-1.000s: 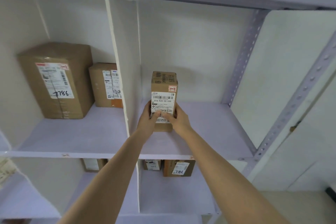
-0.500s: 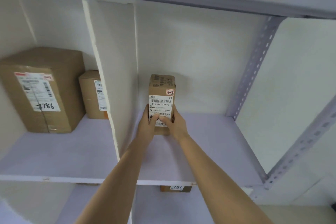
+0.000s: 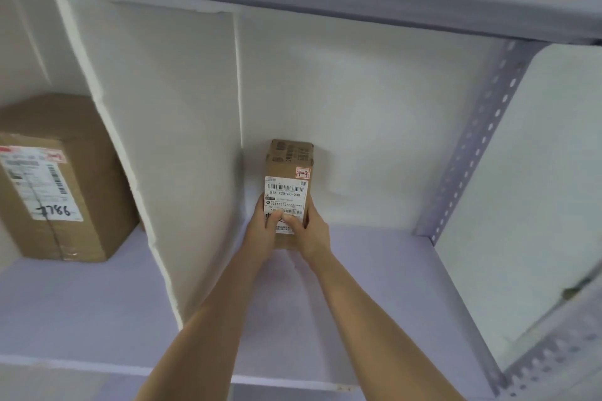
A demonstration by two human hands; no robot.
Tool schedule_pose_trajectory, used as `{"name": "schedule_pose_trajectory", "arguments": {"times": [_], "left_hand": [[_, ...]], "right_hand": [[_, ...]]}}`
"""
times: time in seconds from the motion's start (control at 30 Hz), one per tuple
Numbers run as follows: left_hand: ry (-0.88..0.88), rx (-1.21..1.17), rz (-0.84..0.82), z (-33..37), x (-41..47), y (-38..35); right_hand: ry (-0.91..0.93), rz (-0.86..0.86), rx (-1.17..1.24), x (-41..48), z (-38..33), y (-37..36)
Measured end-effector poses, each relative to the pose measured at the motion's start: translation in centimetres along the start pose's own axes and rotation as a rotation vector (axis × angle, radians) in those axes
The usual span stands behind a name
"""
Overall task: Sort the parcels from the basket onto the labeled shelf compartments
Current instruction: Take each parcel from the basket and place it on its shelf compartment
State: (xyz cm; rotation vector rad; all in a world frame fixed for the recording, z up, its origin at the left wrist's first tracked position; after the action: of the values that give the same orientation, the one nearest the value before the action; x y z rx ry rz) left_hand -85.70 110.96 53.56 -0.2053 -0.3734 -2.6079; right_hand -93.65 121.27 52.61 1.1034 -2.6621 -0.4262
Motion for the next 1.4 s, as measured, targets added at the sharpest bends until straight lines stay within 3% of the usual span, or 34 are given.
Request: {"name": "schedule_pose_trajectory", "arguments": {"times": [0.2,0.47,0.63,0.87,1.07,1.23,1.4], "left_hand": [[0.018,0.062,0.104,0.0,-0.1,0.1],[0.13,0.063,0.027,0.5,-0.6,0.3],[0.229,0.082,0.047,-0.3,-0.9,0.2],[0.317,0.074,0.042,0.2,-1.9,-0.1],[0.34,0.224,-0.022,0.7,-3.2,0.0],[0.286,0.347,-0.111,1.8,-4.9,-1.0],[0.173,0.618,-0.252,3.0,-7.6,-2.6]], "right_hand": [[-0.022,0.078,-0.017,-0.1,0.4,0.3],[-0.064,-0.042,0.026,0.2,0.0,-0.3],[-0.188,-0.141,0.058,1.2,2.0,-1.6],[-0.322,-0.11,-0.088,-1.1,-1.1,-0.1],[-0.379,-0.111,-0.273,-3.9,-1.9,1.3],[-0.434,-0.106,-0.448,-6.9,-2.5,2.0],[-0.509,-0.112,-0.668,-10.4,-2.0,2.5]]}}
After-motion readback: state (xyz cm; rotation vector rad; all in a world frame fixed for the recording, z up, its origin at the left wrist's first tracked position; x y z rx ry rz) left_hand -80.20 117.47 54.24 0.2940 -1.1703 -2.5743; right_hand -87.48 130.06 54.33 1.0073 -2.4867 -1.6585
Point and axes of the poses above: each hand's wrist, its own x-axis towards the middle knuckle, its own y-axis out of the back of the hand, z = x × y, the point moved 10 cm from there along x, towards the middle knuckle, and after that the axes turned 14 degrees about -z, right-handed, at the moved point
